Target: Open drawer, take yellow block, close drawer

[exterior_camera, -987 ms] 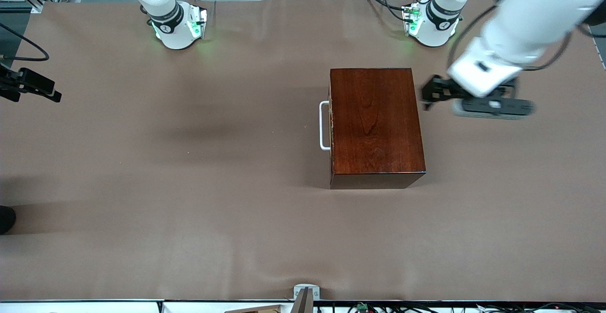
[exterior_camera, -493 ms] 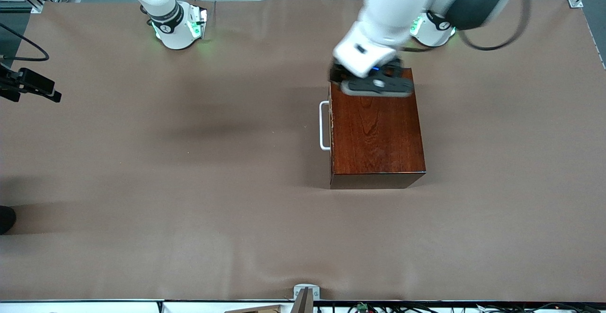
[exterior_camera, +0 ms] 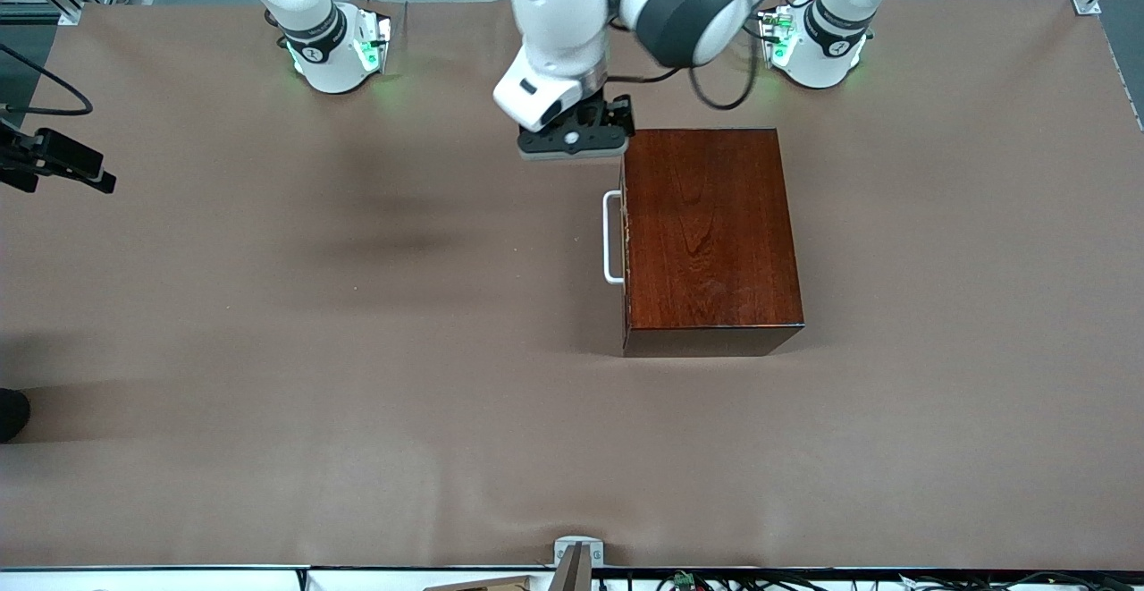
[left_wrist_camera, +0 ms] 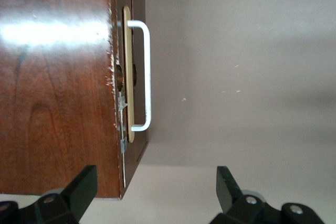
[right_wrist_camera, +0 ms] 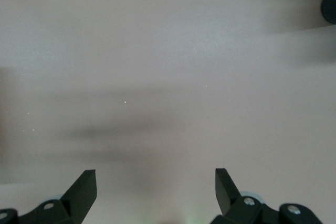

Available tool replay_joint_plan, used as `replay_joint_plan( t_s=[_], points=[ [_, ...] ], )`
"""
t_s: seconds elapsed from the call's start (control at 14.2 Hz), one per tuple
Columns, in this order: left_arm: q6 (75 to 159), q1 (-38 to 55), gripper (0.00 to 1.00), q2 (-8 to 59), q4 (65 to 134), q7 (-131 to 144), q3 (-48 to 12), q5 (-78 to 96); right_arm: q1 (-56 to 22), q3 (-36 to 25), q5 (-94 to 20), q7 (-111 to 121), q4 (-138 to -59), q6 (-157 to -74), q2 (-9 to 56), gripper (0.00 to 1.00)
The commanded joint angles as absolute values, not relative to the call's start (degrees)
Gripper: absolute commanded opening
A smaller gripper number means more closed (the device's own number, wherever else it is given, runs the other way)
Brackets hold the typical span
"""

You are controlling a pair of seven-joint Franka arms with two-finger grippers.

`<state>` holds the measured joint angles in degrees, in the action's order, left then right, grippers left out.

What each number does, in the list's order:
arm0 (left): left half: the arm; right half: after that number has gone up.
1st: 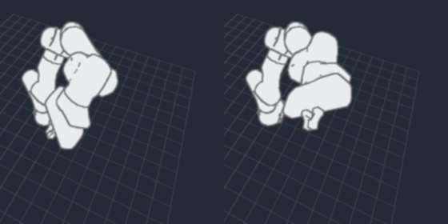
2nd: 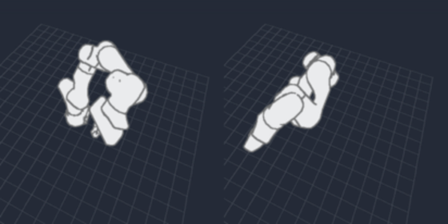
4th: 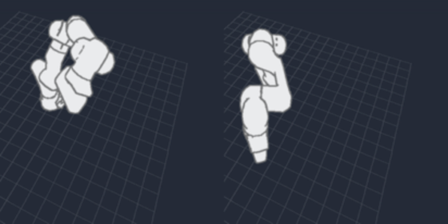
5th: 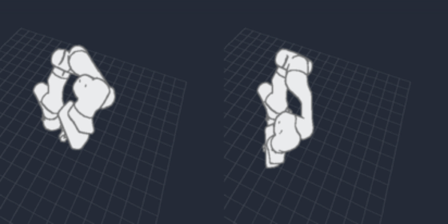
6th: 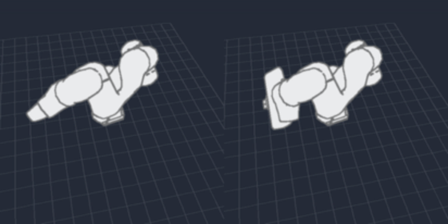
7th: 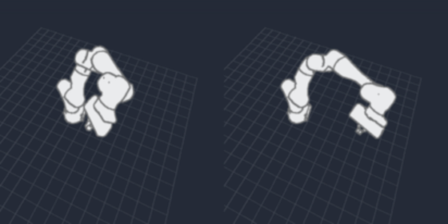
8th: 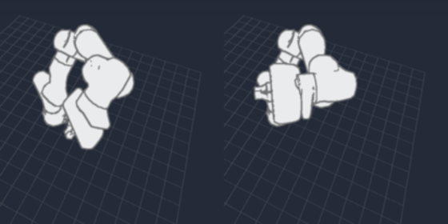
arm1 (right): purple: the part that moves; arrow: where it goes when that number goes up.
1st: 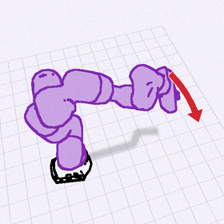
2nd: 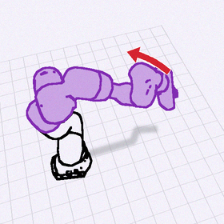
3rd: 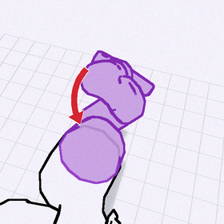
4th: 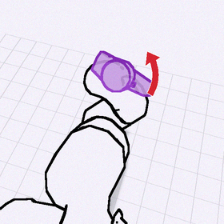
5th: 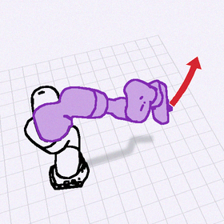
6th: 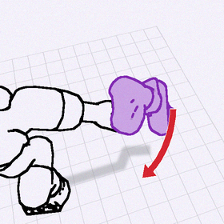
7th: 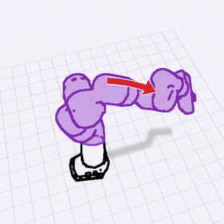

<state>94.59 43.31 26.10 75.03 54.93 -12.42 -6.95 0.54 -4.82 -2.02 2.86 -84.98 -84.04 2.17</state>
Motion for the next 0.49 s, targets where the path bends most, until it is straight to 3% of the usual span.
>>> replay_joint_plan(
  t_s=[0.0,0.42],
  points=[
    [92.9,47.0,1.00,30.7,72.2,55.4,-9.2,-9.4,1.8,-4.0,-2.6,2.5,-83.8,-84.1,2.7,1.00],
    [97.1,47.3,1.00,36.2,72.2,54.9,-8.3,-12.1,1.7,-4.0,-2.8,2.5,-83.8,-84.9,2.7,1.00]
  ],
)
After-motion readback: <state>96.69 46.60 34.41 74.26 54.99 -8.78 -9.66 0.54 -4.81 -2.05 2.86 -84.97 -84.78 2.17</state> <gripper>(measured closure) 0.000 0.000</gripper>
